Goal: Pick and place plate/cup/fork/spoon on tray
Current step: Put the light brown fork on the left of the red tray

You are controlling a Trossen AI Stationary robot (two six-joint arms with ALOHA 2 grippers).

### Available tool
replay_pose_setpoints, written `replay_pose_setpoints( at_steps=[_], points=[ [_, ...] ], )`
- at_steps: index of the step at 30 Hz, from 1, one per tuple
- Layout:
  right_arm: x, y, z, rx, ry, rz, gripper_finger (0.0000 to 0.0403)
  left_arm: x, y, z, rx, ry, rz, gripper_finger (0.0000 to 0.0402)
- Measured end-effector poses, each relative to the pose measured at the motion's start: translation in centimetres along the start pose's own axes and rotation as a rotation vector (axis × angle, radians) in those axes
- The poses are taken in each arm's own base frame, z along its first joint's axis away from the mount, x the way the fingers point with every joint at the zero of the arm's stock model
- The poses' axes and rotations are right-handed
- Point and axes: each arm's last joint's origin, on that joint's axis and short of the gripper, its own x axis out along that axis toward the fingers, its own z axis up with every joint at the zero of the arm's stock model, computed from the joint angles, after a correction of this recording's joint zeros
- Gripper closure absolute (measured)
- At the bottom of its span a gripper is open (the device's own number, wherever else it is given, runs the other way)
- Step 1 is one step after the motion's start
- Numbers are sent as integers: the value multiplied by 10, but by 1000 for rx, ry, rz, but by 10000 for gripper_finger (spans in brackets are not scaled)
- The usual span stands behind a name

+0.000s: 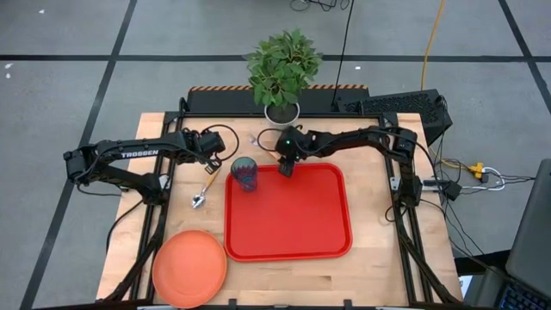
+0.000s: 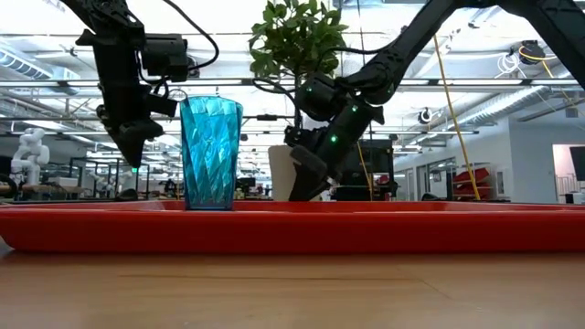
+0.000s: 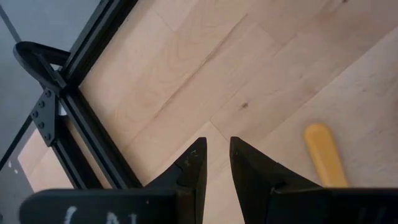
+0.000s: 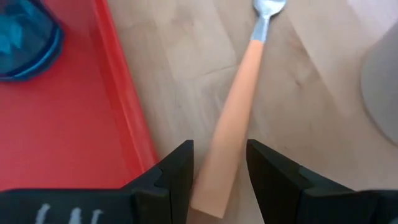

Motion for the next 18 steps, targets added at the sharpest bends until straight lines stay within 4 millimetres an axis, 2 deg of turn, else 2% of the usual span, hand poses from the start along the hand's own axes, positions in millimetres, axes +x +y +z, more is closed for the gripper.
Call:
replay_pose_setpoints(
  at_steps=[8, 18],
  points=[
    [5, 2, -11, 26, -53, -18, 261, 0, 0, 0, -1, -1, 0, 327],
    [6, 2, -18, 33, -33, -27, 265, 0, 0, 0, -3, -4, -1, 327]
  ],
)
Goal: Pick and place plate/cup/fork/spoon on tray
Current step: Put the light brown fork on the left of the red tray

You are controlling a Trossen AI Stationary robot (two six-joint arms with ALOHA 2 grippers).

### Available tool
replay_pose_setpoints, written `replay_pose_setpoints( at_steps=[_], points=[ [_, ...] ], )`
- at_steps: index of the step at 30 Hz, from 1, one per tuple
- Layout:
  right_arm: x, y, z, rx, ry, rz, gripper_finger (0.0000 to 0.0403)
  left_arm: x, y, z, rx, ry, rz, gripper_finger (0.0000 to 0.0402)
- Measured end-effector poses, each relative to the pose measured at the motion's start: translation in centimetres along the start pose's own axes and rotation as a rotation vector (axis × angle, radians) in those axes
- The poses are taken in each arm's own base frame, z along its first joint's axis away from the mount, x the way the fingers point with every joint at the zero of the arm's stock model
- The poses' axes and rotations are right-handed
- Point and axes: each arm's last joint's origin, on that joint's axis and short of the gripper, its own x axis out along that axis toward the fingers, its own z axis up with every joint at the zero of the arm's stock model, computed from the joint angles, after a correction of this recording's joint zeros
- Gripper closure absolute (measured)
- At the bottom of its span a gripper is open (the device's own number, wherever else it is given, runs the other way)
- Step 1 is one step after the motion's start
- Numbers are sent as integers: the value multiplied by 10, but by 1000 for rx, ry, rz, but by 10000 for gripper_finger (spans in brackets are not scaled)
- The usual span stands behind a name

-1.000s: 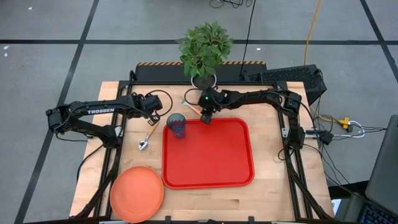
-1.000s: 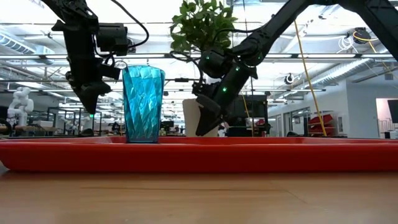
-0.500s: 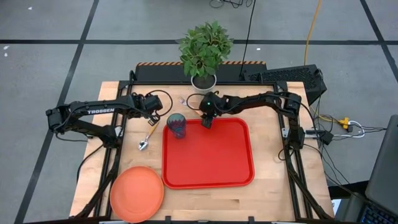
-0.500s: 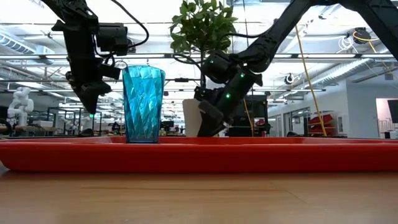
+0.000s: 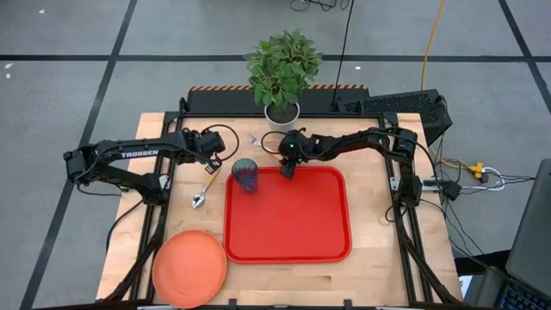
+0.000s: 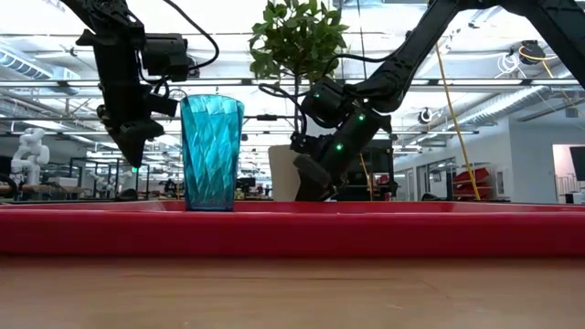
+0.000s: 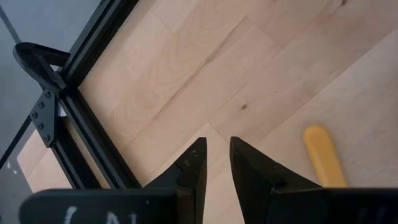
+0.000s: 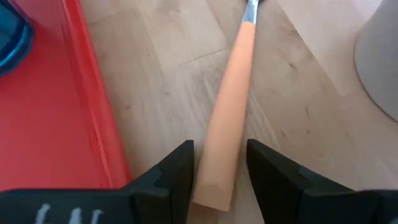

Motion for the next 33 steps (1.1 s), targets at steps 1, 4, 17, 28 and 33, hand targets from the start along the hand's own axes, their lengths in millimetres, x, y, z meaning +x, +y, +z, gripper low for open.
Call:
replay_pose_setpoints(
  at_steps=[1, 4, 17, 28, 33],
  points=[
    [0, 0, 0, 0, 0, -2, 269, 0, 0, 0, 0, 0, 0, 327],
    [0, 0, 0, -6, 0, -26, 294, 0, 0, 0, 0, 0, 0, 327],
    [0, 1, 0, -37, 0, -43, 342, 0, 0, 0, 0, 0, 0, 327],
    [-32, 2, 15, -30, -25, -64, 342, 0, 0, 0, -7, -2, -1, 327],
    [-67, 5, 17, 15, 43, -70, 342, 0, 0, 0, -7, -4, -1, 327]
  ],
)
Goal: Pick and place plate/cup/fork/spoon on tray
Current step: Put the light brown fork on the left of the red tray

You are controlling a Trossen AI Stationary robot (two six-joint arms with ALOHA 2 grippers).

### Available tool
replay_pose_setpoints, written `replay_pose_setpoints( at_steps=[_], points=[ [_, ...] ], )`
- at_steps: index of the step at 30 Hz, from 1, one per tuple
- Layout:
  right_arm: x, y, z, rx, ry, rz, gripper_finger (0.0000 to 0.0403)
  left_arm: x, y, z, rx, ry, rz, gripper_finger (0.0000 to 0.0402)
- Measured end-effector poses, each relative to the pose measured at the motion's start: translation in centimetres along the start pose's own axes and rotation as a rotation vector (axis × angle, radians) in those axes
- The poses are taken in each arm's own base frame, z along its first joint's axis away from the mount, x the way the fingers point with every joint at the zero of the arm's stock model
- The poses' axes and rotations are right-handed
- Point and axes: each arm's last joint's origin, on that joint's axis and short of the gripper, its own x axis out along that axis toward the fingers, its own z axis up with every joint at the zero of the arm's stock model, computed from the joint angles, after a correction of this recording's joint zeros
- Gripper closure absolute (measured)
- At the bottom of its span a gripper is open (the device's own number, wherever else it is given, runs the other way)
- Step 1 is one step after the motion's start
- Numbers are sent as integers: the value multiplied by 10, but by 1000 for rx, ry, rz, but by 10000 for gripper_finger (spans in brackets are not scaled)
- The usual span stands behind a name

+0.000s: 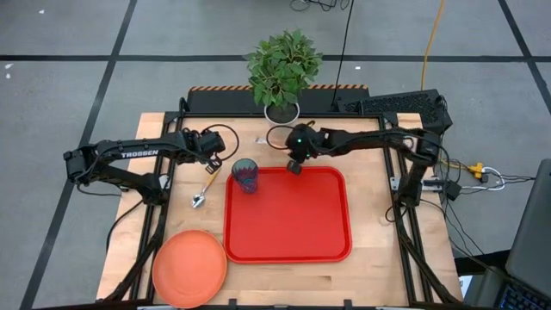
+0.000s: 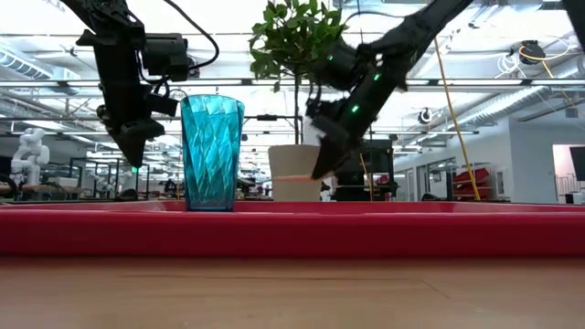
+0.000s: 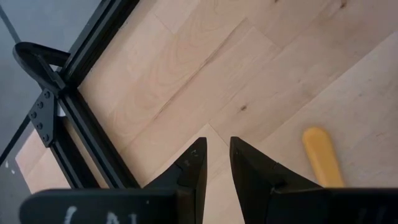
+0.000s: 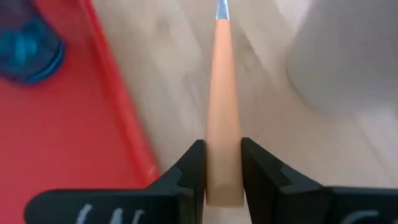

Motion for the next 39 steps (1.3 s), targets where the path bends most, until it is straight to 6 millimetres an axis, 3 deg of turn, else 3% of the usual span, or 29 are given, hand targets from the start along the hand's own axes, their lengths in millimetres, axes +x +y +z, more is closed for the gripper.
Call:
replay_pose_setpoints(
  at_steps=[6, 13, 22, 32, 39],
  points=[
    [-47, 7, -14, 157, 178, -12, 342, 0, 1, 2, 28, -32, 59, 327],
    [-86, 29, -30, 368, 298, -62, 342, -2, 0, 21, 97, -219, 121, 327],
    [-107, 73, -60, 584, 457, -188, 342, -17, 1, 32, 255, -377, 38, 327],
    [-131, 135, -89, 821, 353, -256, 342, -52, 13, 30, 303, -612, -153, 327],
    [-139, 171, -117, 961, 292, -309, 342, -62, 12, 29, 386, -715, -315, 327]
  ],
)
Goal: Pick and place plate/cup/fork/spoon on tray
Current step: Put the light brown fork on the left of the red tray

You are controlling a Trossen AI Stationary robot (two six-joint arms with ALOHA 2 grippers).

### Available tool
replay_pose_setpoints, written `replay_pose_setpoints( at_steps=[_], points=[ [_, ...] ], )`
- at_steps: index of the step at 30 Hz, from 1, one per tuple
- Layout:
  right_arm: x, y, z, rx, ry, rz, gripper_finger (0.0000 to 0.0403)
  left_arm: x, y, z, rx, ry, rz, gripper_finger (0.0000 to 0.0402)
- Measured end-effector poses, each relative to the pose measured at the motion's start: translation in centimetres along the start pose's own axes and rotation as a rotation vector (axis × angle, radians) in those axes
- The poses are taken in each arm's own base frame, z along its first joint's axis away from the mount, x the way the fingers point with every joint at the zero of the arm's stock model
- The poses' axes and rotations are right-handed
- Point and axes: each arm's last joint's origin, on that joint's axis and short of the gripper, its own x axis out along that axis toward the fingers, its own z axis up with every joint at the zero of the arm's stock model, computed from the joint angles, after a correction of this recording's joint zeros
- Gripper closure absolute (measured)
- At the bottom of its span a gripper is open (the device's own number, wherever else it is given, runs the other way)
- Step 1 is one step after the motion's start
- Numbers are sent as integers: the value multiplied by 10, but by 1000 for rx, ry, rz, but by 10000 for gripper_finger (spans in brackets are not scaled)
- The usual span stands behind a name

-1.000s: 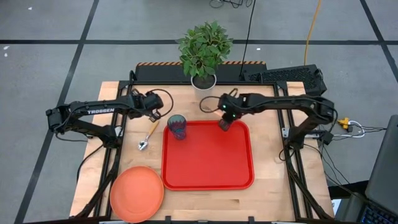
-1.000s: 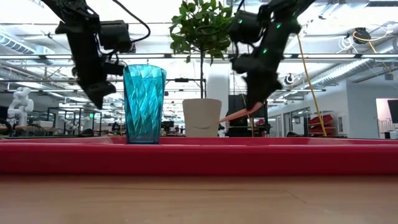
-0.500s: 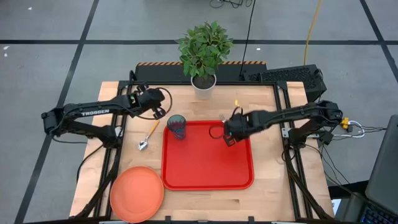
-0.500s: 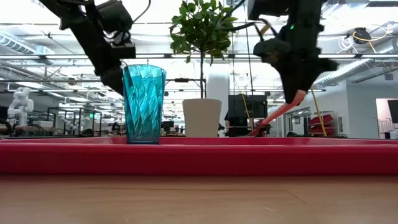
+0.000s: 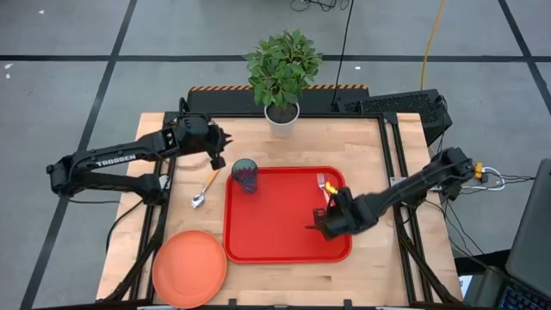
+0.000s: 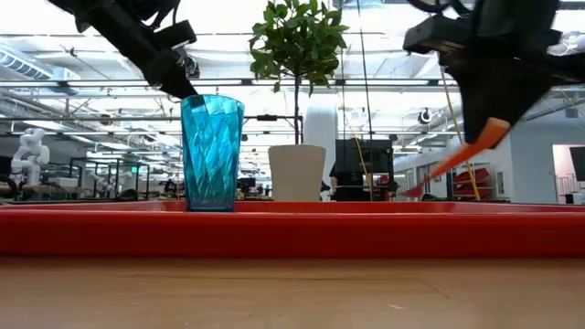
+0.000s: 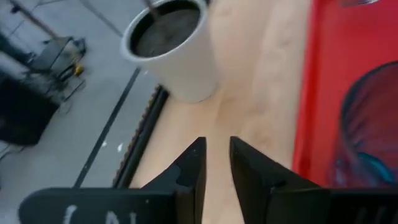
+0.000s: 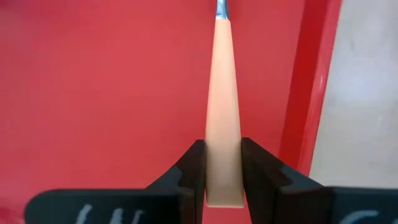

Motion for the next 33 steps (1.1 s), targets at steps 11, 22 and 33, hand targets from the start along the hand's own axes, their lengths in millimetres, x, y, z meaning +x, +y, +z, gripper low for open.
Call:
replay_pose_setpoints(
  at_steps=[11, 22, 33],
  points=[
    [29, 4, -48, 100, 11, -45, 342, 0, -3, 2, 18, -42, -100, 327],
    [41, 7, -55, 119, 12, -54, 342, 0, -3, 1, 0, -30, -105, 327],
    [43, 6, -61, 138, 36, -68, 343, 0, -4, -2, -3, -3, -114, 327]
  ],
)
